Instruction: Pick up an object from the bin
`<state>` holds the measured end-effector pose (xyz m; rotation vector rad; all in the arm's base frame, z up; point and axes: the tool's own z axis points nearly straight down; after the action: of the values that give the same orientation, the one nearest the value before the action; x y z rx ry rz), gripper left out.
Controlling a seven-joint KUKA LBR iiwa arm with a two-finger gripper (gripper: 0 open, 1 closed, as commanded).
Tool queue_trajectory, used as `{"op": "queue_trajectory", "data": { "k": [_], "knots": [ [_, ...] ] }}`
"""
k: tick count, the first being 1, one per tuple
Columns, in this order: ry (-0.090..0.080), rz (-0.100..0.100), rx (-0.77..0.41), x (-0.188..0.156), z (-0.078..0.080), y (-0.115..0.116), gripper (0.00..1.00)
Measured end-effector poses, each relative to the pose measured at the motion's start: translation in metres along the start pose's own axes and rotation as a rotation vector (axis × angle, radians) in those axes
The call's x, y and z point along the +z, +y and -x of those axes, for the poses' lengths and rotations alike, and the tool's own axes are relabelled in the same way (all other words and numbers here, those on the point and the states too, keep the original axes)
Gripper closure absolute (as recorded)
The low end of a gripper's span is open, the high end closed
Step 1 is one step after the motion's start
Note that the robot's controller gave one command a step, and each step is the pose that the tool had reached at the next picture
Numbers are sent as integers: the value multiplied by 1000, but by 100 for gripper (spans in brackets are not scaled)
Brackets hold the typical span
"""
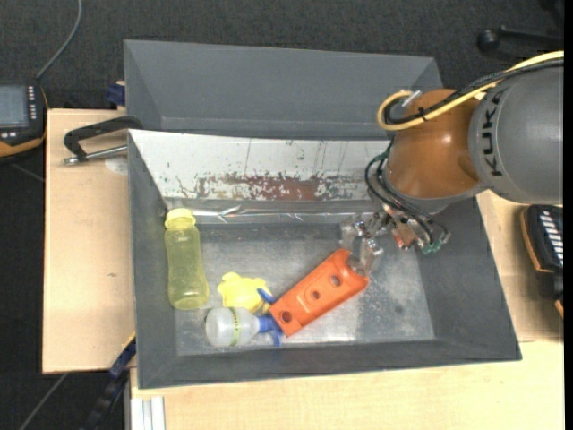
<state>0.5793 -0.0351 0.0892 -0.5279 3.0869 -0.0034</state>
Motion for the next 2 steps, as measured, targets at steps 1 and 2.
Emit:
{"op": "queue_trajectory", "data": {
  "k": [1,2],
  "knots": [
    [0,0,-1,0,0,0,0],
    [0,0,-1,0,0,0,0]
  ]
}}
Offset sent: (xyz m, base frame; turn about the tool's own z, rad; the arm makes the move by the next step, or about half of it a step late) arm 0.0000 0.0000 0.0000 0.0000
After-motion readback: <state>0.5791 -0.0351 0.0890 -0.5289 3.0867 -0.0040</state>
